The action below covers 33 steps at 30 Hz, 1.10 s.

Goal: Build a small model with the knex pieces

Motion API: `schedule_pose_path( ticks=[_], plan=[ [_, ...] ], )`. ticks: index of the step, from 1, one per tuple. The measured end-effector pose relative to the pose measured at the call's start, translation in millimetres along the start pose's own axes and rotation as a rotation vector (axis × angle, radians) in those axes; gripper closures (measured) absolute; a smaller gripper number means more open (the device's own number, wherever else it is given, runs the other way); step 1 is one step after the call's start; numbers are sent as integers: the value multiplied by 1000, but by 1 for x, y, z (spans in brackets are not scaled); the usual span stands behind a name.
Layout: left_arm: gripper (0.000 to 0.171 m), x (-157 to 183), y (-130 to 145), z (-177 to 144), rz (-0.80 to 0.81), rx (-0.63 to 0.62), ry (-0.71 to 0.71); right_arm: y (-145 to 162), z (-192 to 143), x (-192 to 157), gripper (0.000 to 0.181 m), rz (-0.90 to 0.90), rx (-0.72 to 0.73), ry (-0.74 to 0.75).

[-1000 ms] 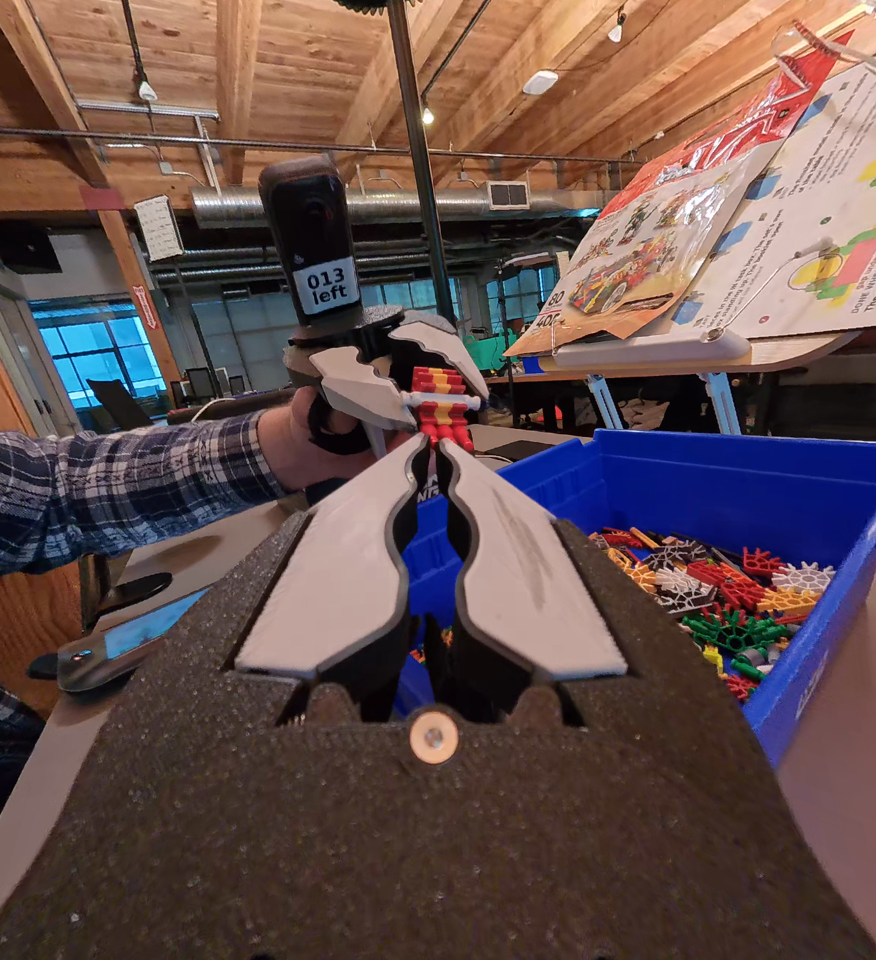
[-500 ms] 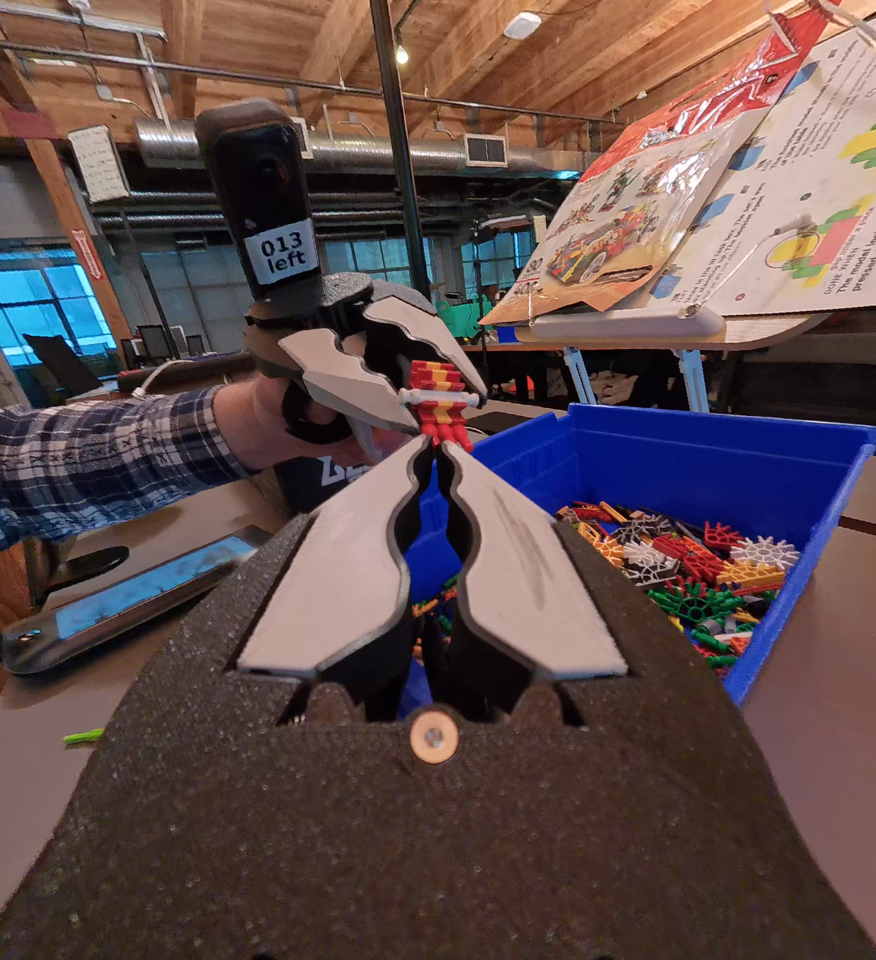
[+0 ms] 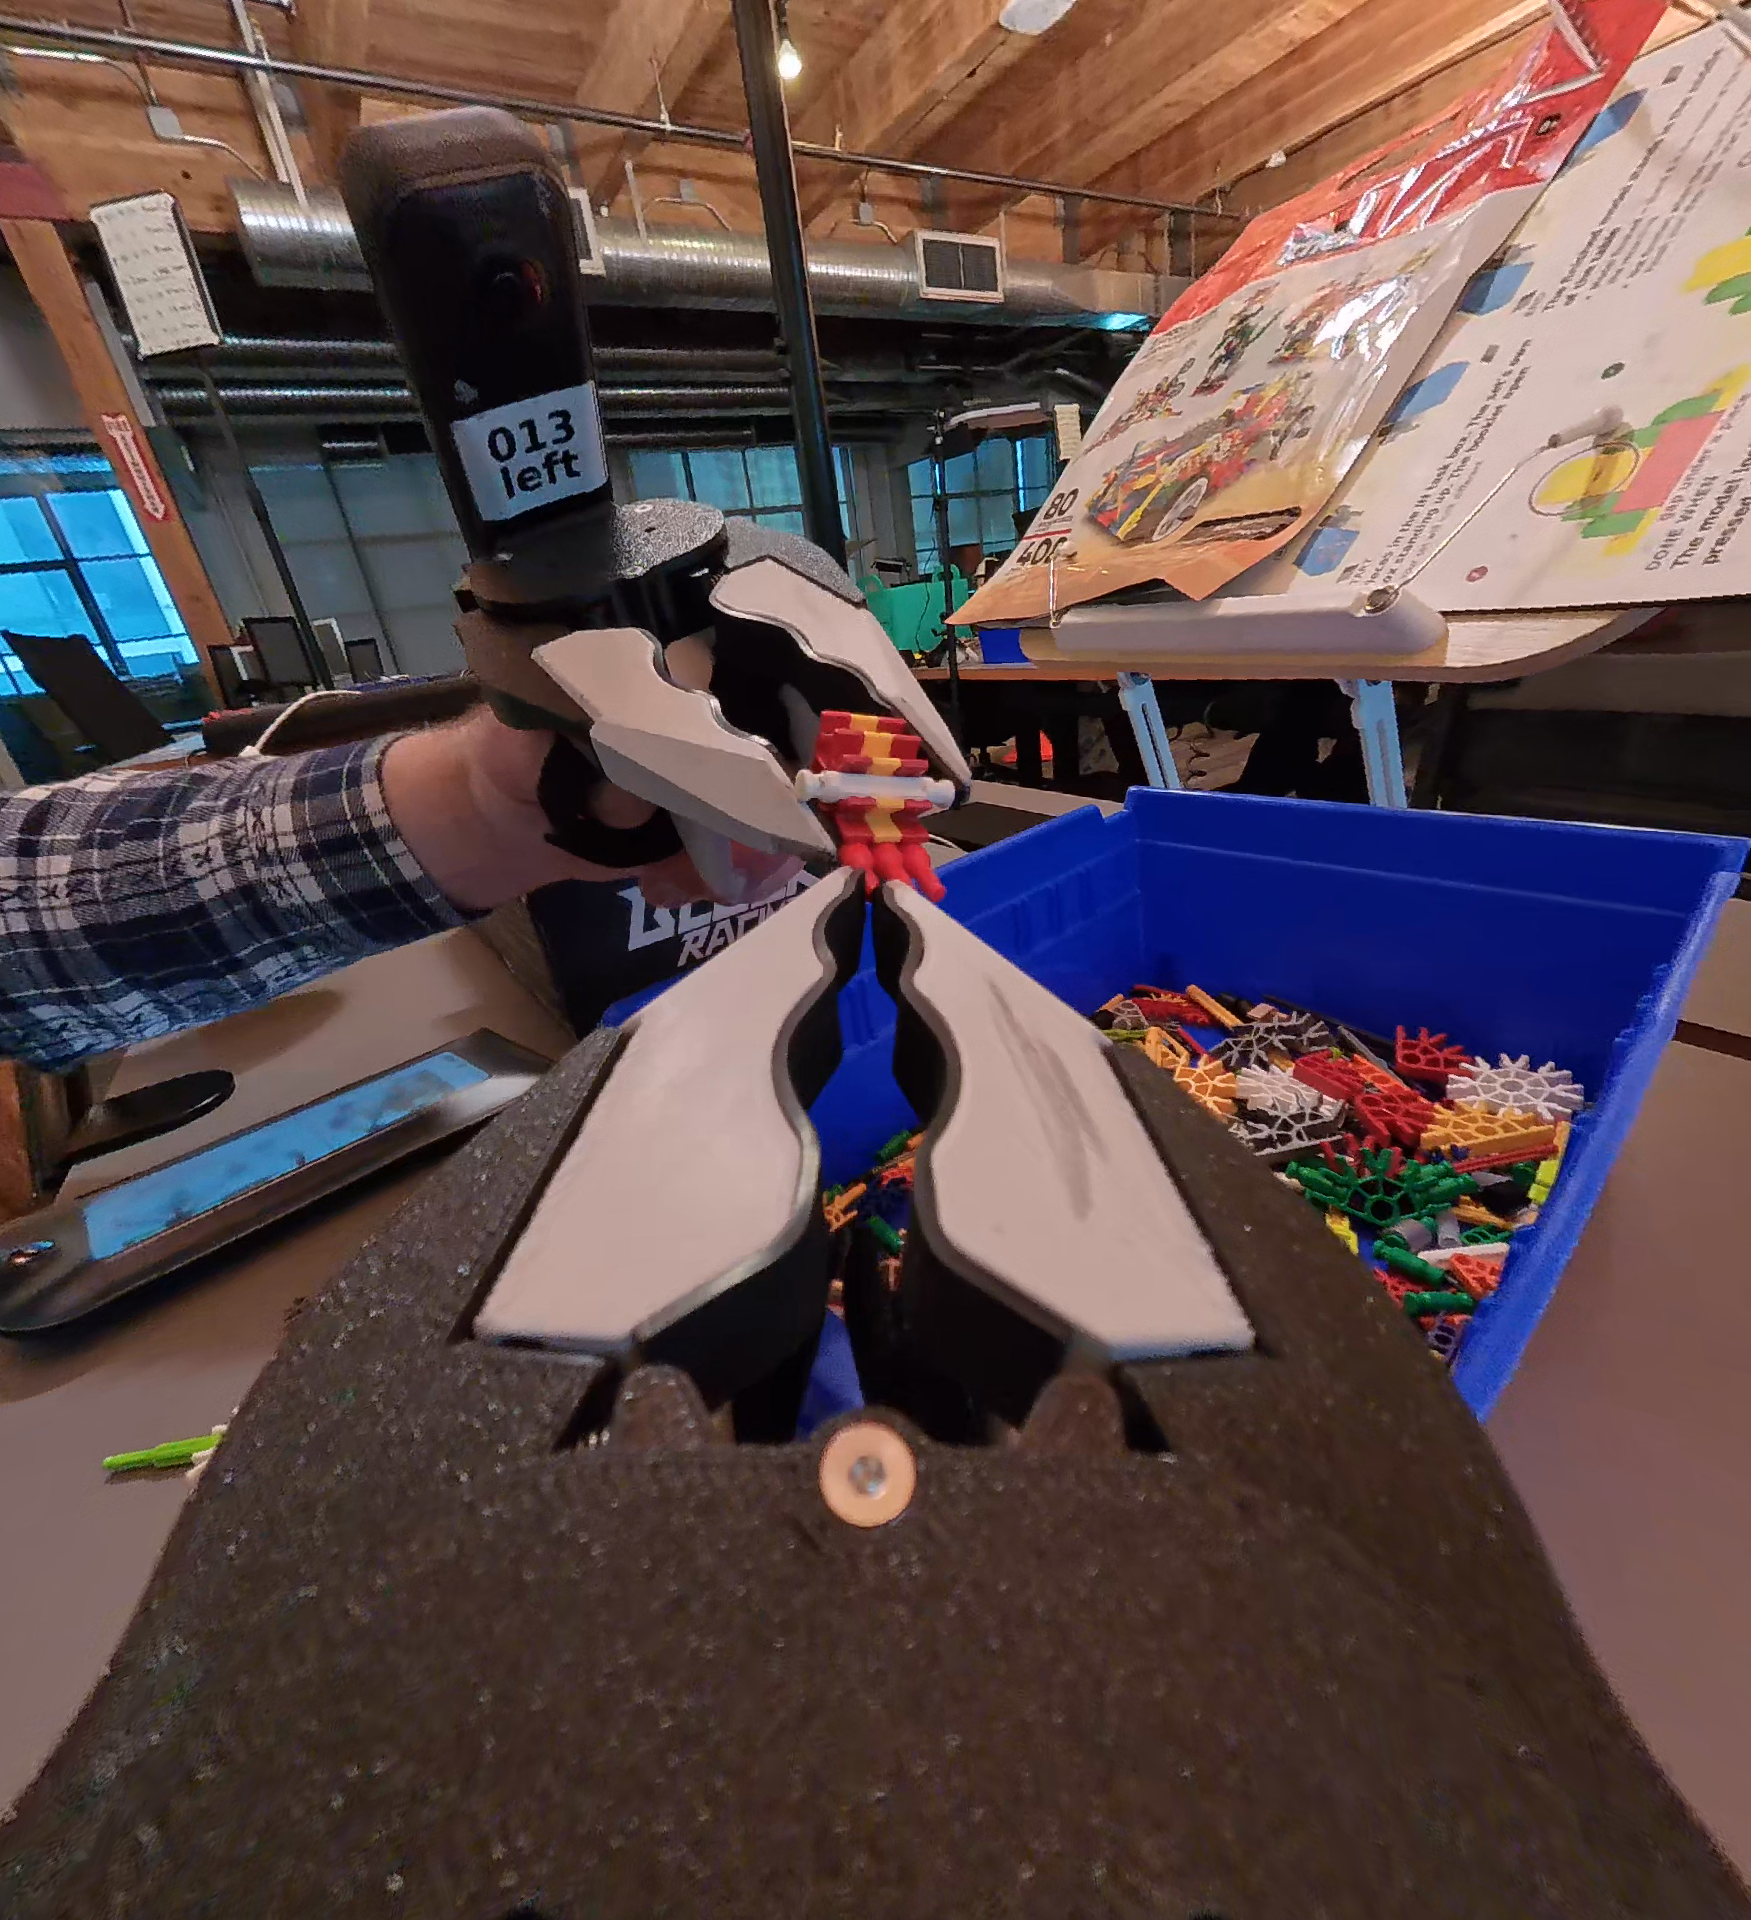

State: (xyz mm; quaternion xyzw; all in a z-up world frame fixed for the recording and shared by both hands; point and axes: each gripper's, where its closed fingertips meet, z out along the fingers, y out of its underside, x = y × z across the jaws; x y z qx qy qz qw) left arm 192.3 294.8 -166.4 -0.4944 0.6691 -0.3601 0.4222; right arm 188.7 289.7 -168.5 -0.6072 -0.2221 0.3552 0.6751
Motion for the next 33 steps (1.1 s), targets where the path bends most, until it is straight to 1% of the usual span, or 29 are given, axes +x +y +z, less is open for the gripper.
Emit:
schedule_pose_path(
  ticks=[6, 17, 22, 24, 28, 33],
  plan=[
    [143, 4, 5, -8, 12, -88, 51, 2, 2, -6, 181, 2, -5, -26],
    [148, 8, 7, -14, -20, -95, 119, 2, 2, -10, 181, 18, -2, -59],
    [152, 5, 14, -13, 7, -112, 91, 2, 1, -9, 181, 11, -4, -59],
    [153, 4, 16, -10, -15, -106, 91, 2, 0, -7, 181, 12, -4, -59],
    [153, 2, 20, -8, -2, -119, 74, 7, 1, -5, 181, -24, -38, -35],
    [153, -2, 33, -5, 11, -167, 47, 19, 3, 1, 181, -85, -112, 13]
  ],
)
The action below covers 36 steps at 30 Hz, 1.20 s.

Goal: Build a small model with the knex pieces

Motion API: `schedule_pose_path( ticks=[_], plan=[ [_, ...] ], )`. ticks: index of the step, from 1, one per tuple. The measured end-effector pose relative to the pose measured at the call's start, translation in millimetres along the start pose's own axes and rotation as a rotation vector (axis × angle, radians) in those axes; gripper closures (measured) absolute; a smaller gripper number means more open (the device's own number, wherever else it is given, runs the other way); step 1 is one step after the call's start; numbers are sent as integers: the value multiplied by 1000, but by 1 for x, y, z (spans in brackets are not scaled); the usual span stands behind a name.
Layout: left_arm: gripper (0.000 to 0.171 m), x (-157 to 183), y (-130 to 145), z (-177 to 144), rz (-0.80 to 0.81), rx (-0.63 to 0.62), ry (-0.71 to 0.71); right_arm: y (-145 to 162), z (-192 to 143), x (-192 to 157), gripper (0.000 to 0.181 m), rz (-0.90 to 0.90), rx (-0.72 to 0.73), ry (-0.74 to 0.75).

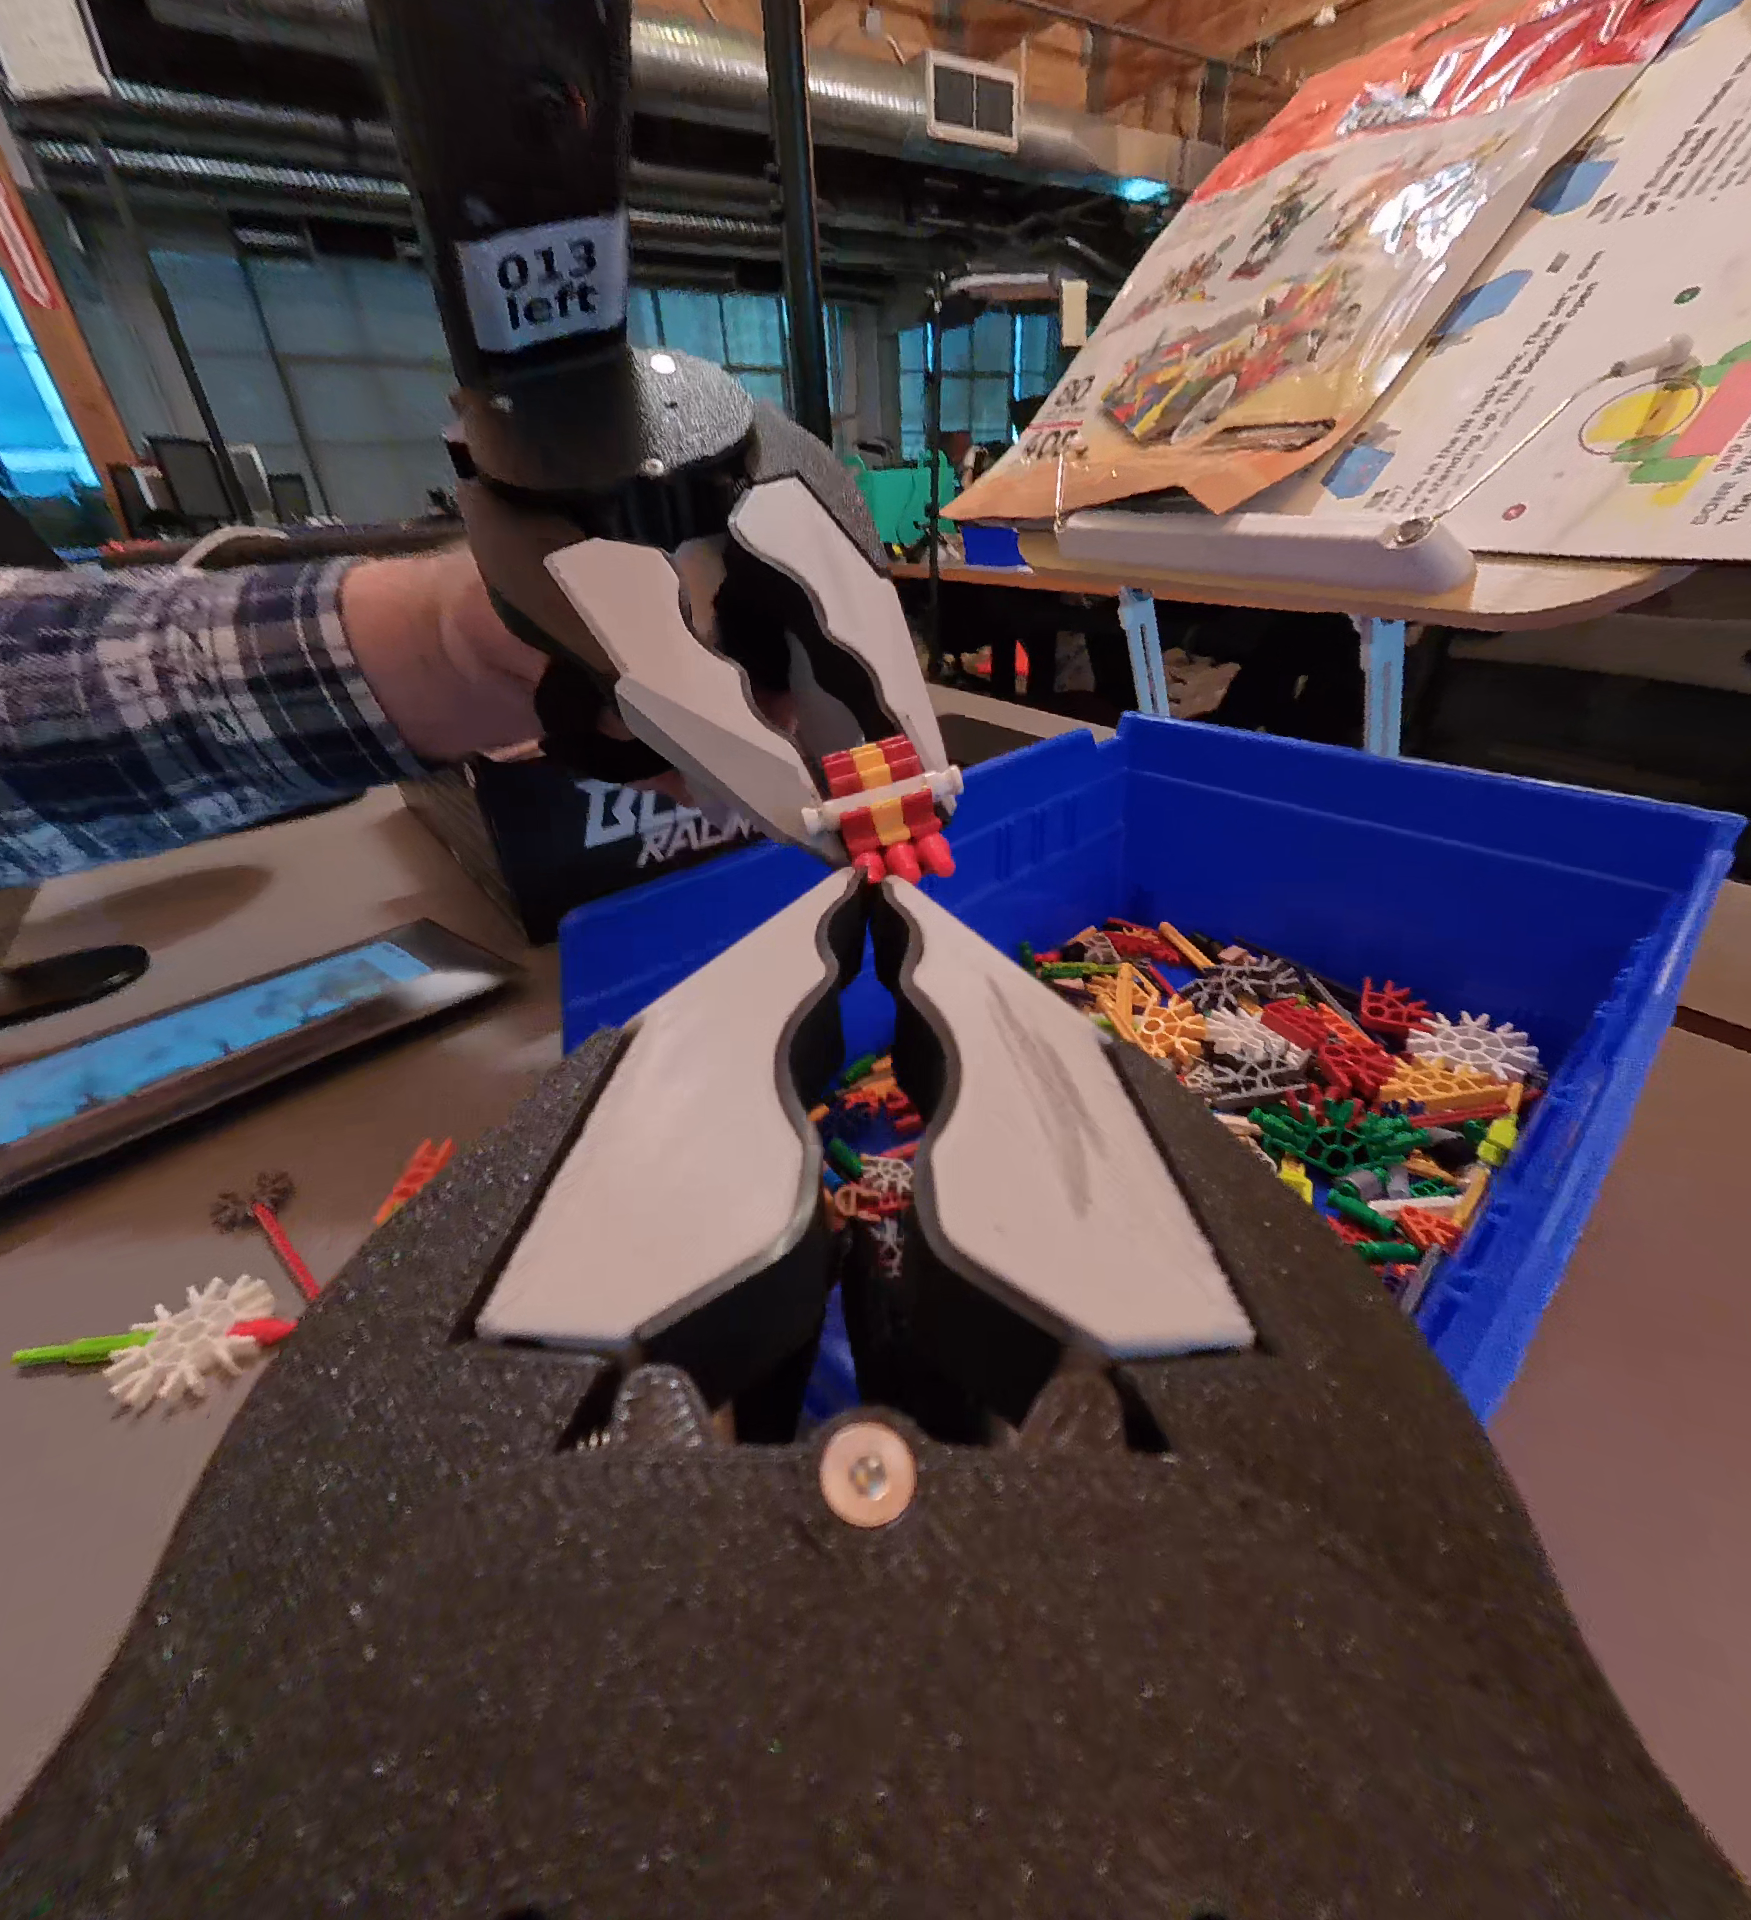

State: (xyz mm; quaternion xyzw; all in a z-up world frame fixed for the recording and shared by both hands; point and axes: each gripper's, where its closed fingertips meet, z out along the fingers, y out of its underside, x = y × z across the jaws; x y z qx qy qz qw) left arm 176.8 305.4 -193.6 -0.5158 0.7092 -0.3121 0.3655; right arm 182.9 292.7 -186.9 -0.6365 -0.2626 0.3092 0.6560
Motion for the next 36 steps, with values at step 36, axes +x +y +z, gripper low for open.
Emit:
schedule_pose_path(
  ticks=[36],
  plan=[
    [155, -12, 43, 23, 16, -249, -111, 55, 11, 16, 181, -145, -301, 132]
  ],
)
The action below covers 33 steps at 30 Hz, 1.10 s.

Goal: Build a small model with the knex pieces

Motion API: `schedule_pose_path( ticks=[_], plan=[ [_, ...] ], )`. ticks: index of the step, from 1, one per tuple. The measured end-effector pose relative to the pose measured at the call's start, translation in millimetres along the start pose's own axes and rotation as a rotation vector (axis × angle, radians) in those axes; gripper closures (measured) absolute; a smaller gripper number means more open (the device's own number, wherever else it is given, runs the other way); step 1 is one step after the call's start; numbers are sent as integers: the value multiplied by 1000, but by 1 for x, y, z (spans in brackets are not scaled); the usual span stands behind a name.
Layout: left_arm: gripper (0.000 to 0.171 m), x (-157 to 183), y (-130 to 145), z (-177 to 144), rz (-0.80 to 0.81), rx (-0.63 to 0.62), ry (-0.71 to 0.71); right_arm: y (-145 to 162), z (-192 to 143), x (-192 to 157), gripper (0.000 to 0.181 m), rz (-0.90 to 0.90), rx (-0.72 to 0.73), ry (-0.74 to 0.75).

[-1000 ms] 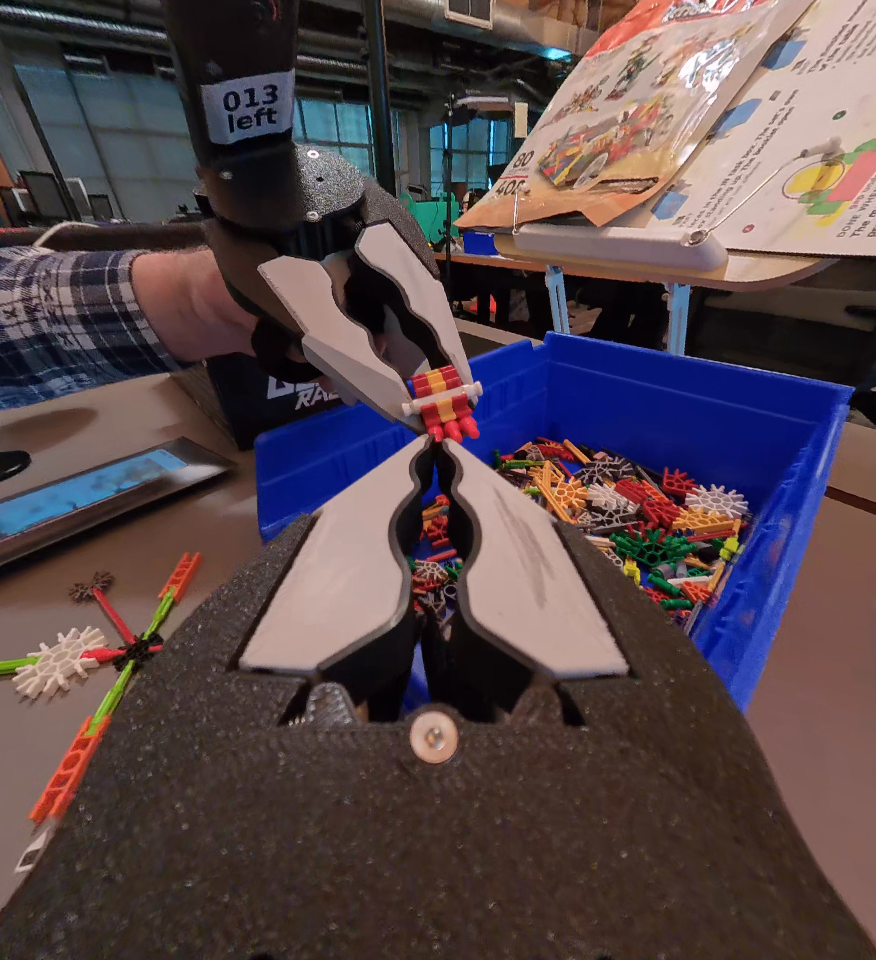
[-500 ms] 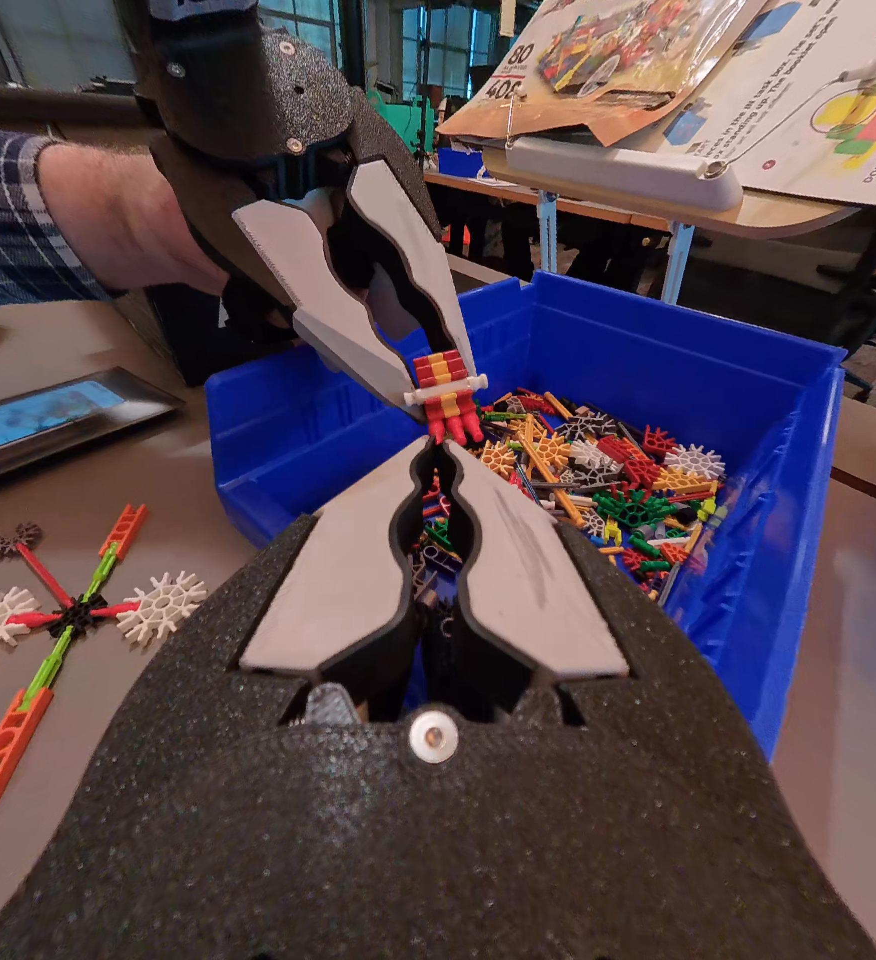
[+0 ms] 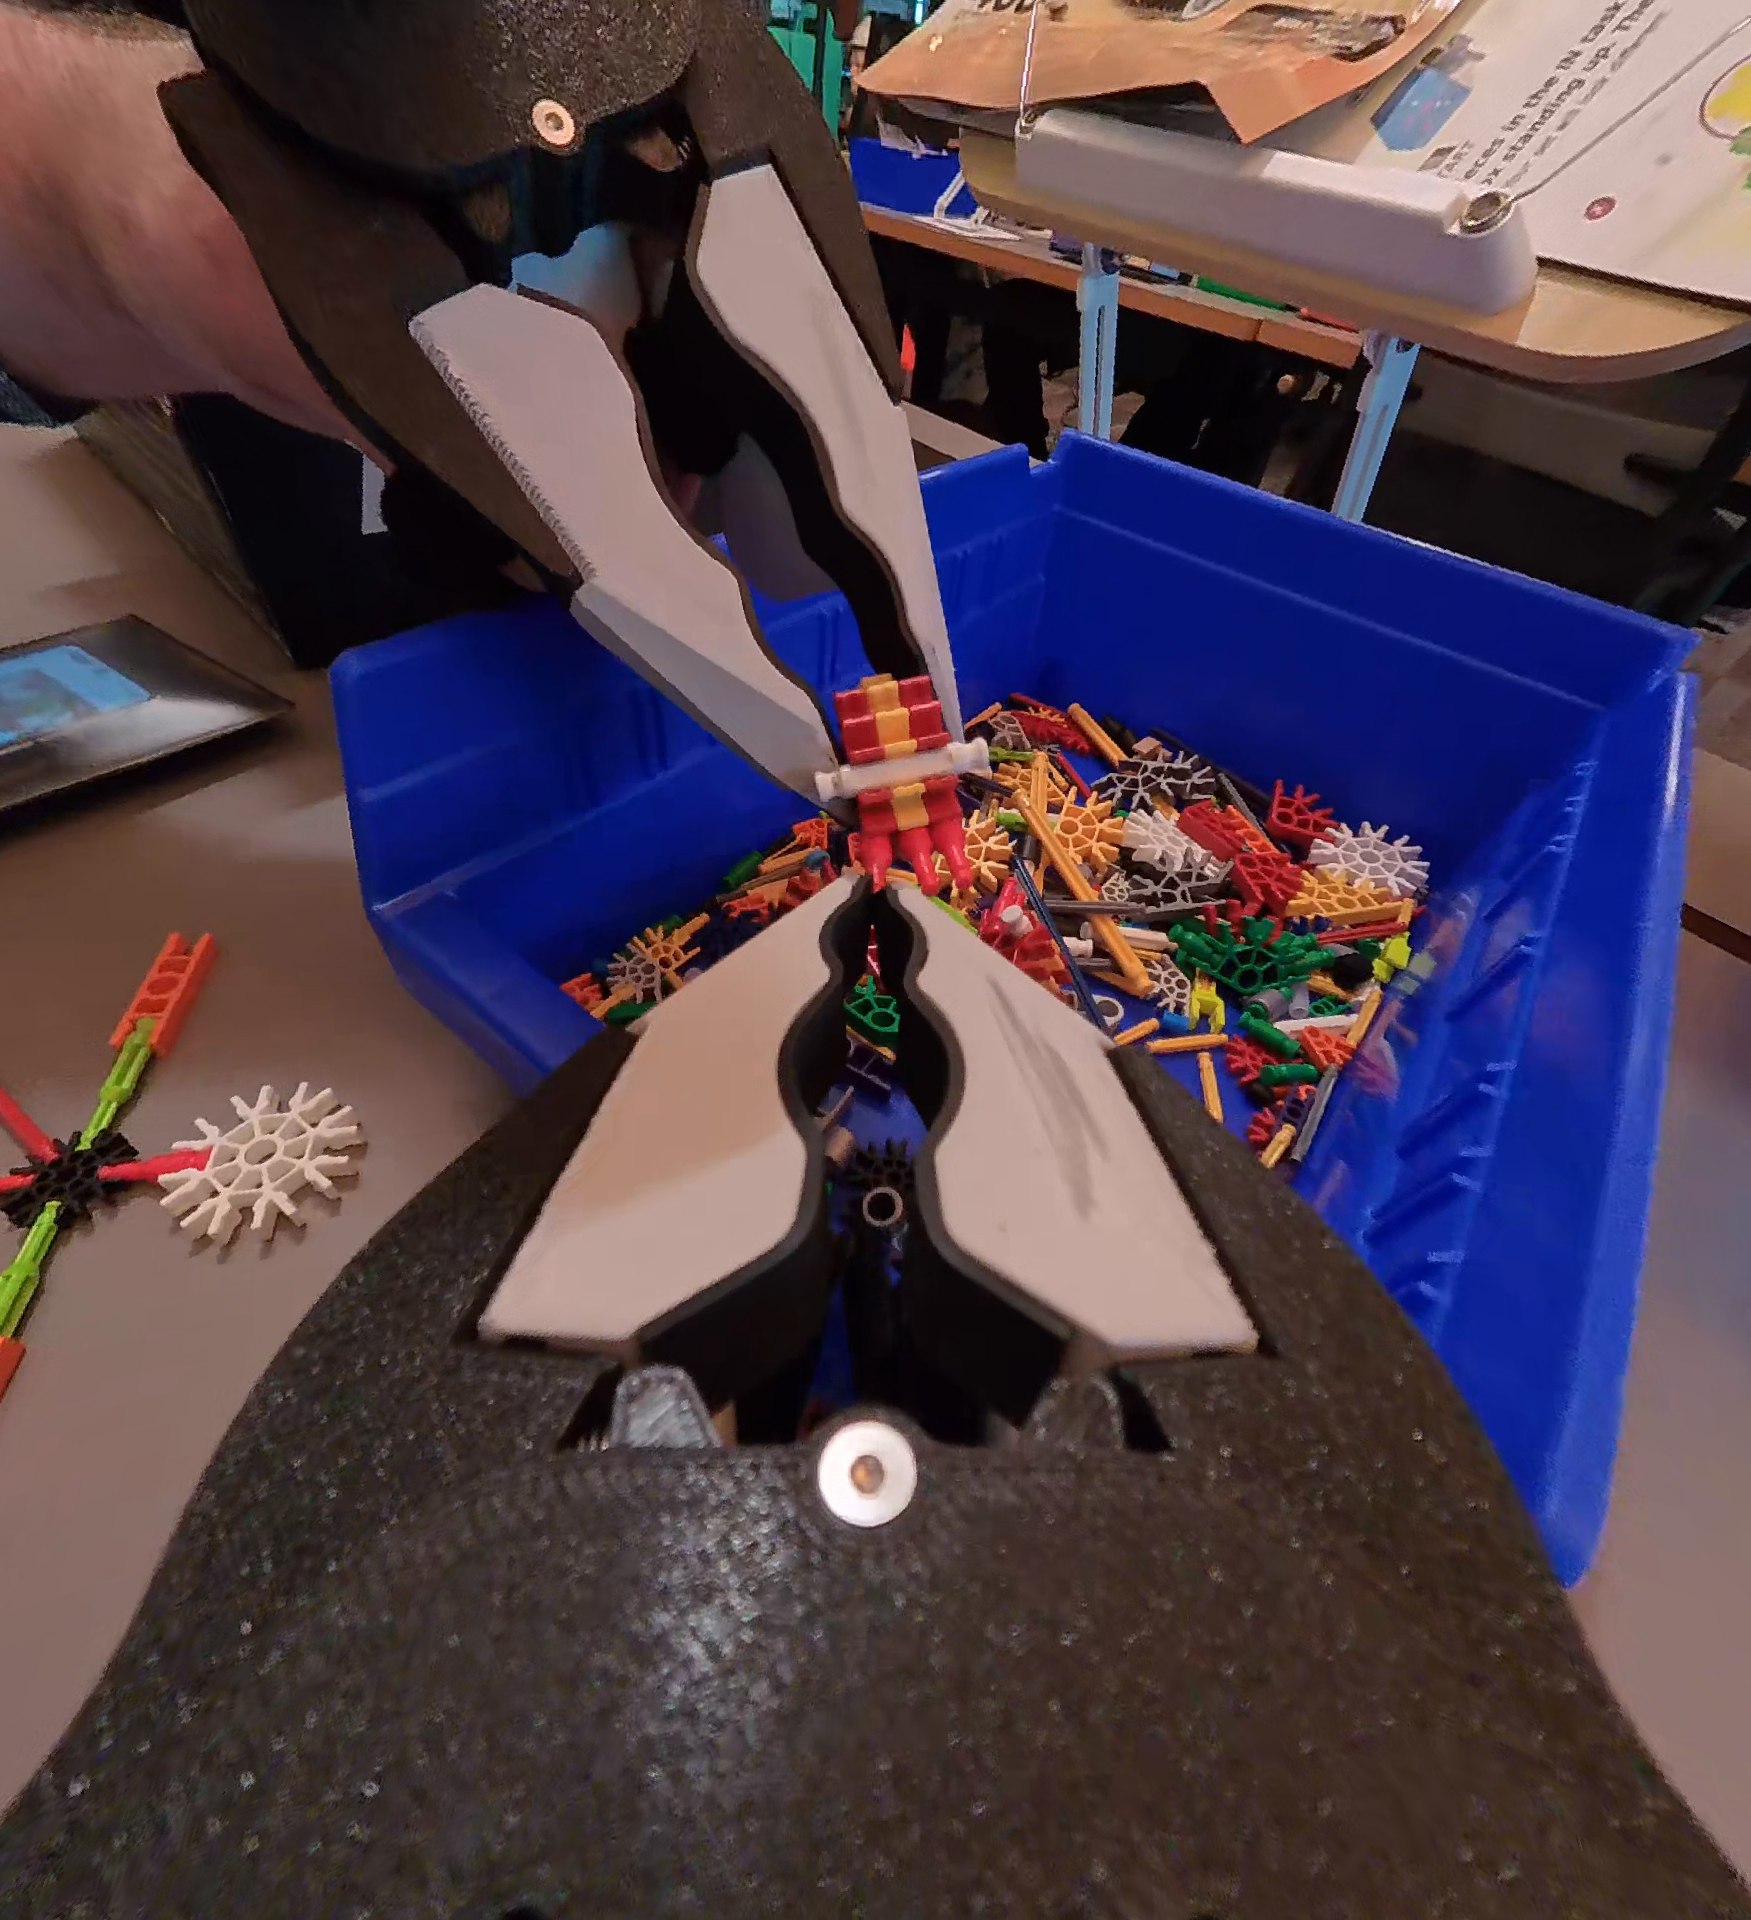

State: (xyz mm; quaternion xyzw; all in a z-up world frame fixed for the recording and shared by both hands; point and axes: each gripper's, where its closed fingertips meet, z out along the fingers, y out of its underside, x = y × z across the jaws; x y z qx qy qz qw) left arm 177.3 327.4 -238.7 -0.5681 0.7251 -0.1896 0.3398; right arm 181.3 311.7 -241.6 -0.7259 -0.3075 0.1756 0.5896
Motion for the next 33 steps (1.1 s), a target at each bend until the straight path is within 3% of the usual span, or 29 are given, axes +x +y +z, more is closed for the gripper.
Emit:
schedule_pose_path(
  ticks=[13, 19, 33],
  plan=[
    [155, -2, 5, 3, -25, -97, -13, 4, 2, -1, 181, 4, -58, -14],
    [155, -3, 5, 5, 2, -197, -13, 6, 4, -1, 181, 25, -87, -23],
    [155, -9, 14, 16, 31, -413, -6, 22, 13, 8, 181, 125, -299, -62]
  ],
)
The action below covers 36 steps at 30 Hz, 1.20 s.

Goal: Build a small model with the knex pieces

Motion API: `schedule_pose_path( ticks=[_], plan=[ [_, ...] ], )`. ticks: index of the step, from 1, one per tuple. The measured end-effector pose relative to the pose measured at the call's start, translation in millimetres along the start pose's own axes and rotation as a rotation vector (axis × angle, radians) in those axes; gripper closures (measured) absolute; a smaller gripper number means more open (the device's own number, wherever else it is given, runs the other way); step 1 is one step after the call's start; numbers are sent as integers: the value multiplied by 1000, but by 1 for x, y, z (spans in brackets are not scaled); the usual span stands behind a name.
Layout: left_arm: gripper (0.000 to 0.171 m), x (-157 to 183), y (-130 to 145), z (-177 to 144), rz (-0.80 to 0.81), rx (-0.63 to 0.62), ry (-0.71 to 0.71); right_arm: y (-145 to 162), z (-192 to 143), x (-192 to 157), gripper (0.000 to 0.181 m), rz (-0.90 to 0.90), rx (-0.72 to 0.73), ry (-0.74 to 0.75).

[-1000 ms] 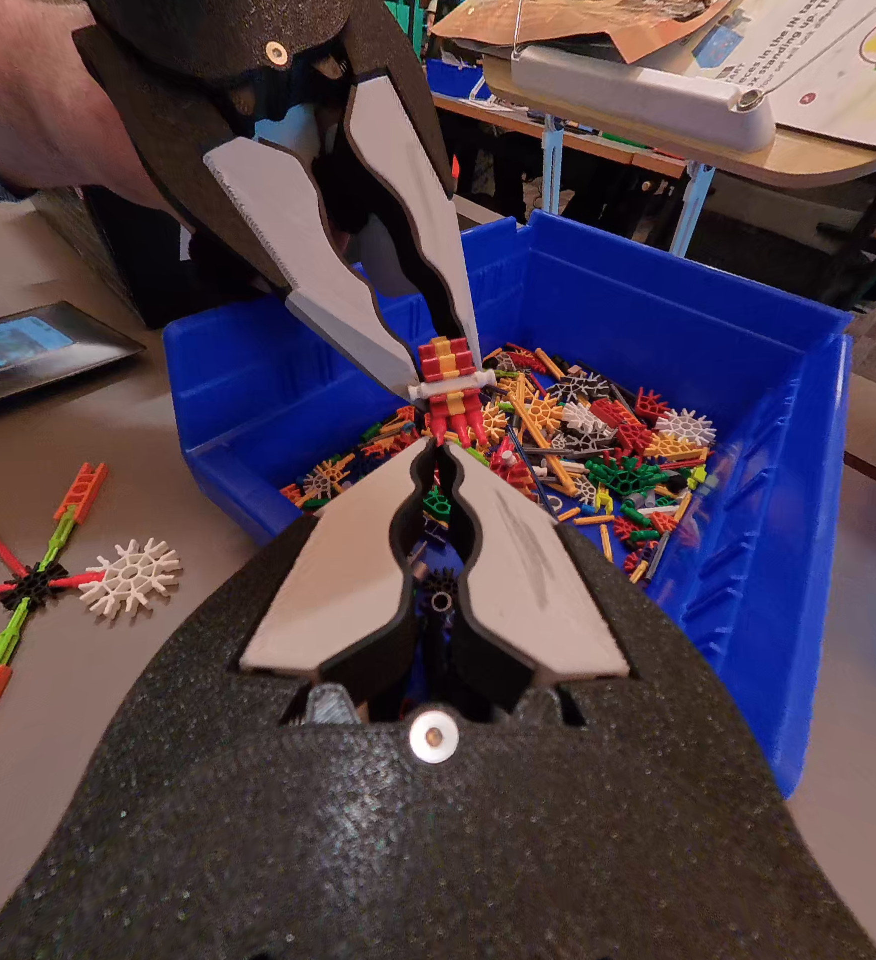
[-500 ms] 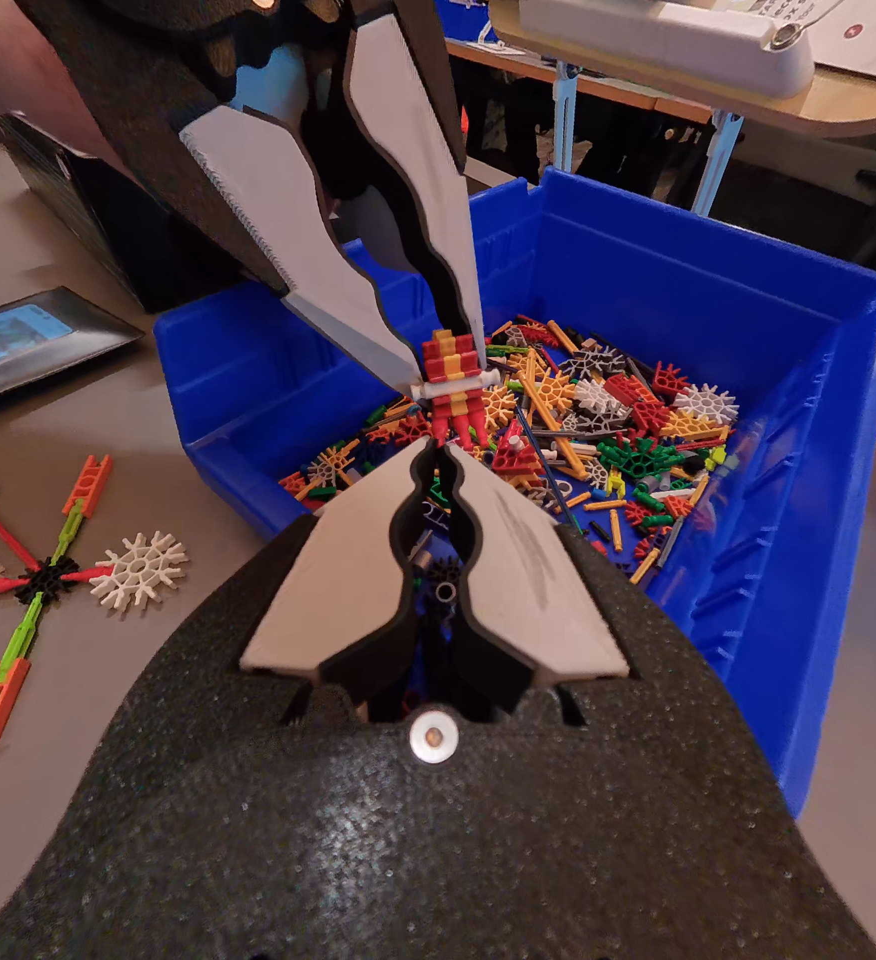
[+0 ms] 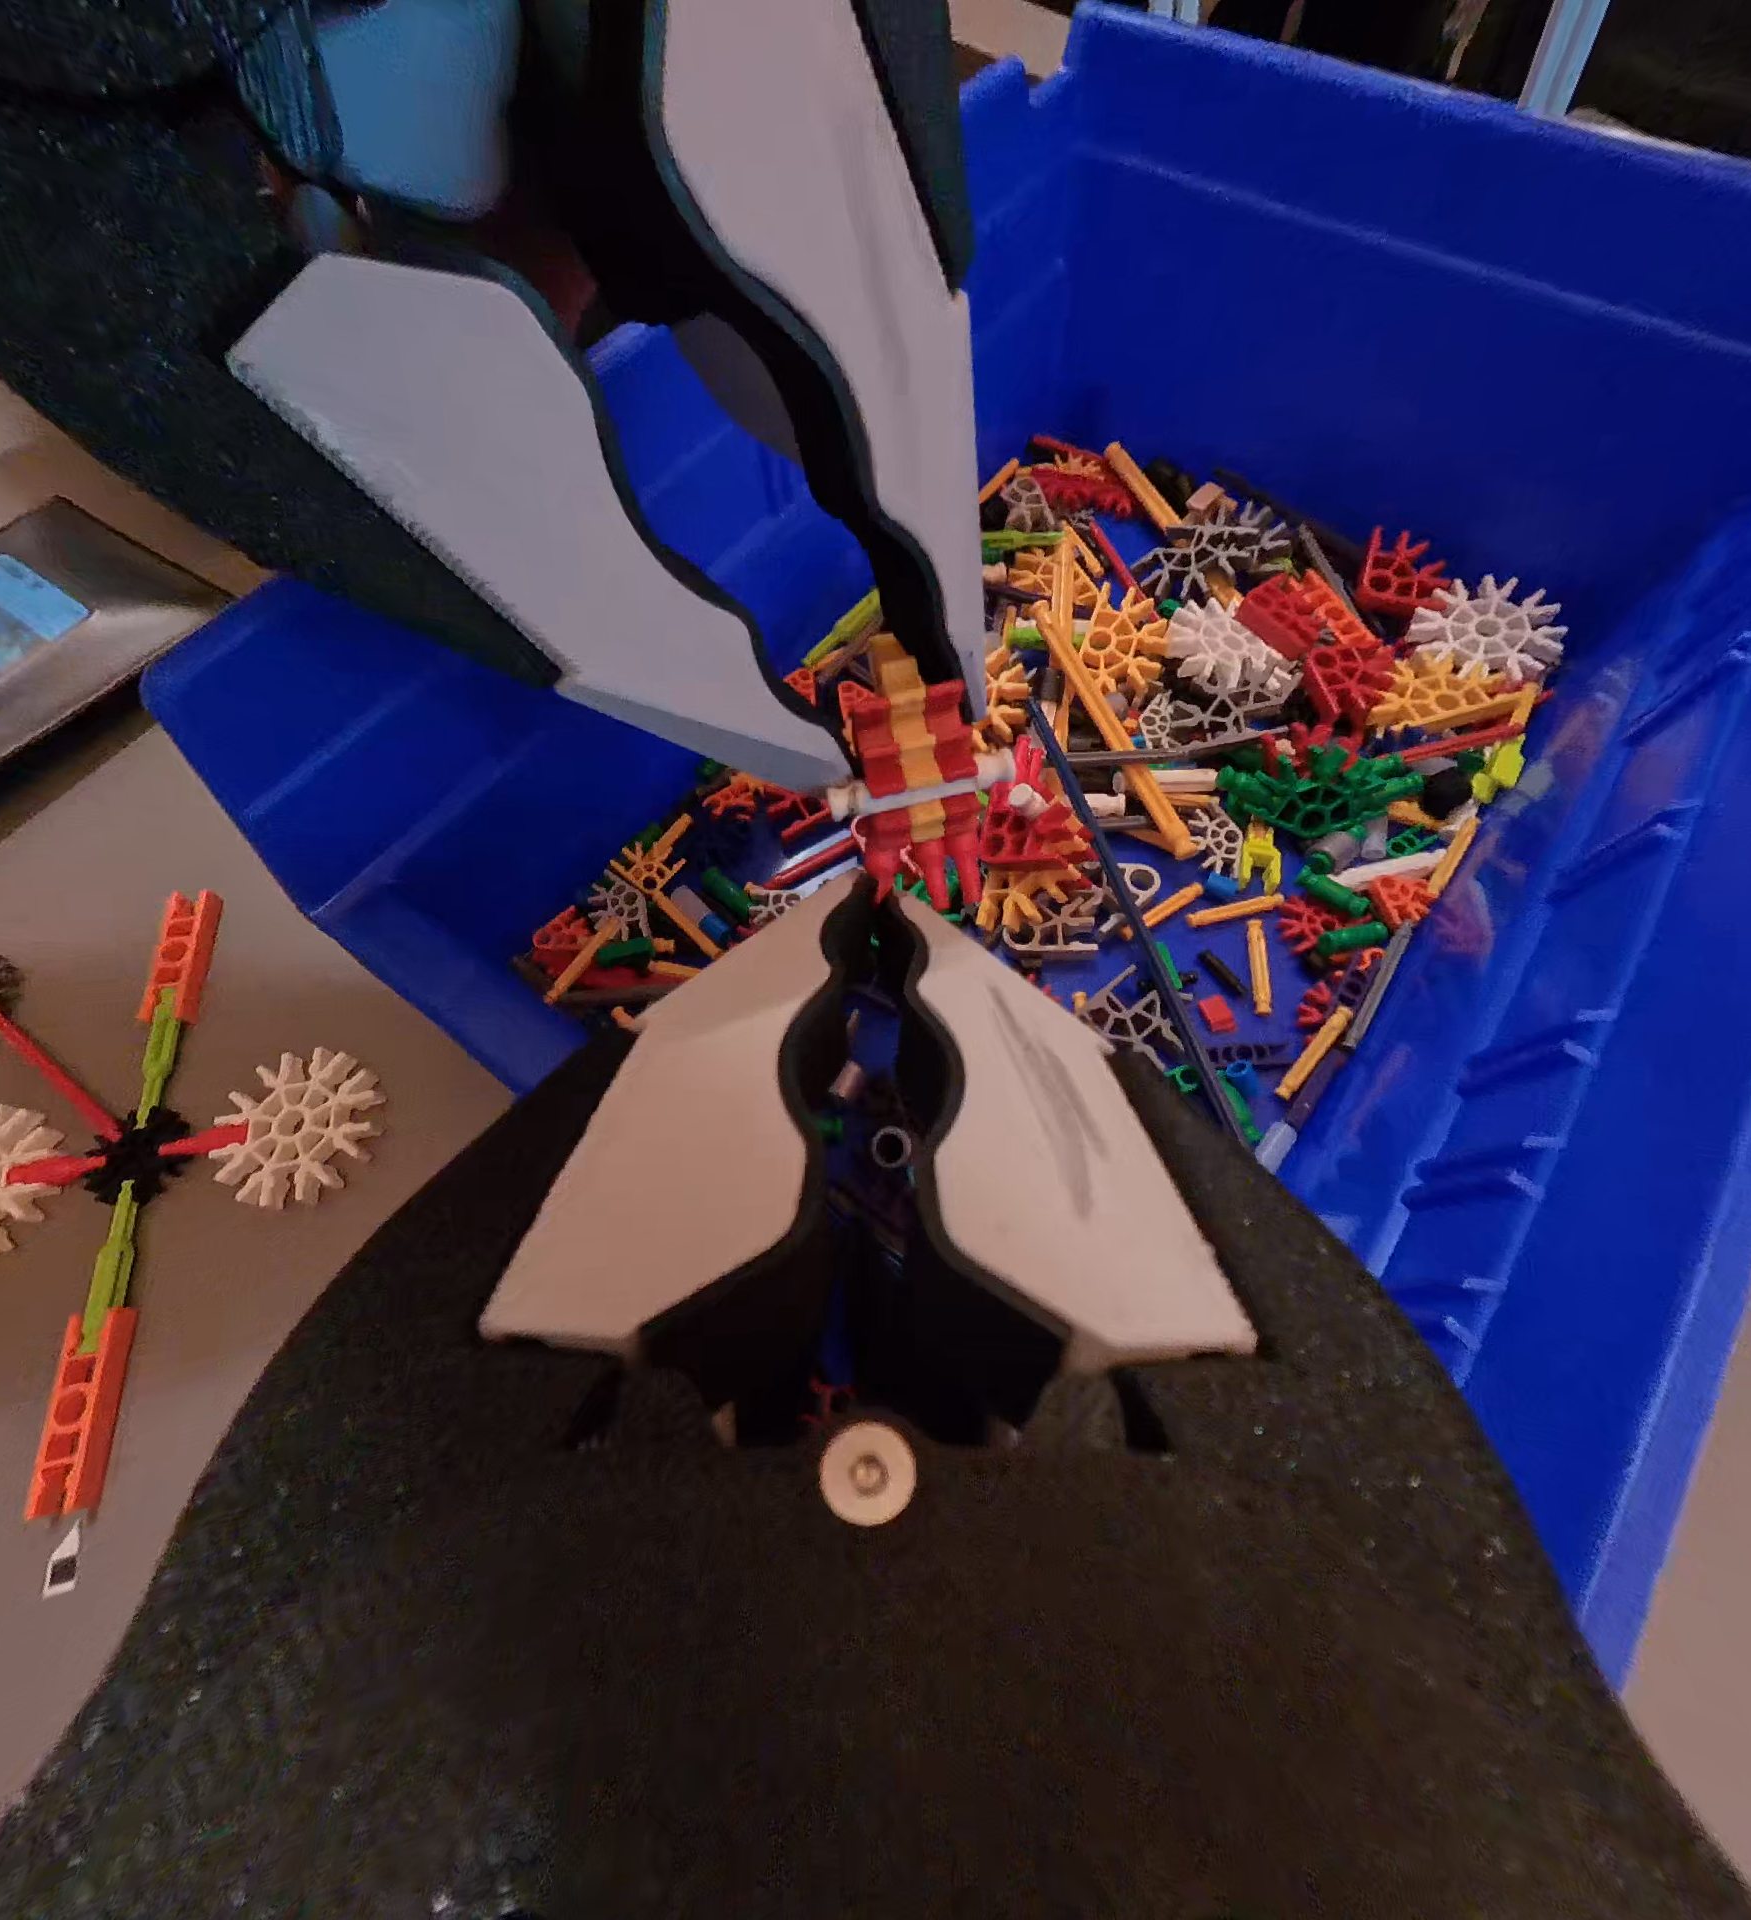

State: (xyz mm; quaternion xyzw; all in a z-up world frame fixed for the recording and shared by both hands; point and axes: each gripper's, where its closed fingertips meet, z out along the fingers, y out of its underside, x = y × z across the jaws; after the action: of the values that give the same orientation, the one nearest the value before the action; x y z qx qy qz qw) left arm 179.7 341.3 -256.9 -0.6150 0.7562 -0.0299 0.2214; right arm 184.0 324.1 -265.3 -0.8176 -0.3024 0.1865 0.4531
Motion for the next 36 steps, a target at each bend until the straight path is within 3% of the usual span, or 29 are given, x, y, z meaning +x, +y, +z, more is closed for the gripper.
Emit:
schedule_pose_path(
  ticks=[3, 10, 14, 23, 30, 36],
  plan=[
    [155, 0, -12, 23, -27, 22, 4, -10, 7, -33, 181, -20, 50, -144],
    [153, 1, 8, 30, 18, -104, 104, -9, 5, -20, 181, -19, 55, -58],
    [153, -12, 9, 18, -12, -59, 93, -7, -5, -2, 178, -32, 67, 62],
    [152, -12, 14, -16, -60, 52, 196, -14, 1, -1, 147, -80, 68, 109],
    [153, 2, -1, -35, -33, 166, 296, -28, 5, -6, 151, -62, 124, 58],
    [153, 13, 2, -38, 72, 154, 303, -35, 1, -18, 162, -45, 171, -48]
  ],
)
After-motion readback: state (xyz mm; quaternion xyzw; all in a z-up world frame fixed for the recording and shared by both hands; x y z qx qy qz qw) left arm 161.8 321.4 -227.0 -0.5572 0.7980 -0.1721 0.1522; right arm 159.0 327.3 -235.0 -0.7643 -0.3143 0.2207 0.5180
